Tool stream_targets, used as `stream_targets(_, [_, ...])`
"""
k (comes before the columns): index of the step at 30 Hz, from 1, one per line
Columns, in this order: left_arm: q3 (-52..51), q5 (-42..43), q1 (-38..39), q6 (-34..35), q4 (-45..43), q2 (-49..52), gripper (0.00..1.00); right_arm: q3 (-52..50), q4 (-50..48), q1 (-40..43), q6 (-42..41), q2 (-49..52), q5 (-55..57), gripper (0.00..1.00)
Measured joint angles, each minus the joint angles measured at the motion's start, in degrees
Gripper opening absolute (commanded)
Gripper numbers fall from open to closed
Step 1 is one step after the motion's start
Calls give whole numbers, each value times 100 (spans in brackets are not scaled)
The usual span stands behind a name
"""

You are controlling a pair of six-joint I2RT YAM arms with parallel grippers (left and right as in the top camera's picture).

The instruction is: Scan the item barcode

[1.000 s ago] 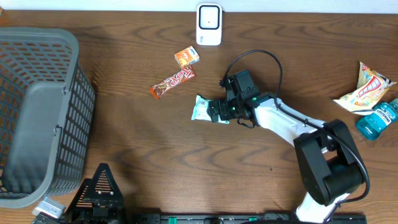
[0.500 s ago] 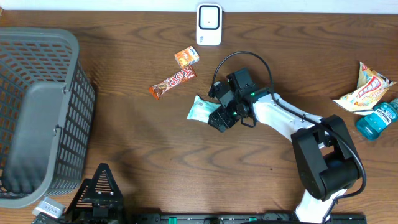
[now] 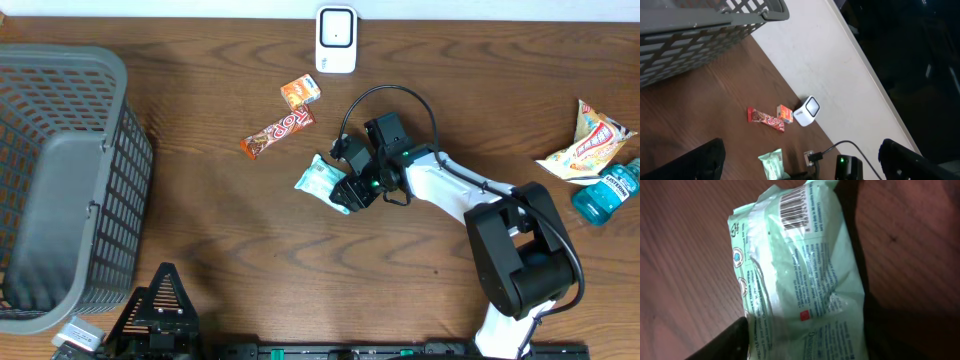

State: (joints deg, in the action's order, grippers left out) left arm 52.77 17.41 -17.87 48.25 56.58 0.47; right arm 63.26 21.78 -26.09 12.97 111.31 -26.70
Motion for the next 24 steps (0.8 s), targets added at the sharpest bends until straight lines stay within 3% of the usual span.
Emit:
stream_targets(2, [2, 0, 0, 0, 2, 0, 98, 11, 2, 2, -57, 72, -55, 9])
stream_targets(3, [9, 0, 0, 2, 2, 0, 98, 22, 7, 4, -85, 111, -116, 1])
stream_targets(16, [127, 0, 0, -2, 2, 0, 98, 68, 289, 271, -350, 192, -798, 1])
stream_targets(24, [127, 0, 0, -66, 2, 0, 98, -195, 562, 717, 197, -608, -894, 1])
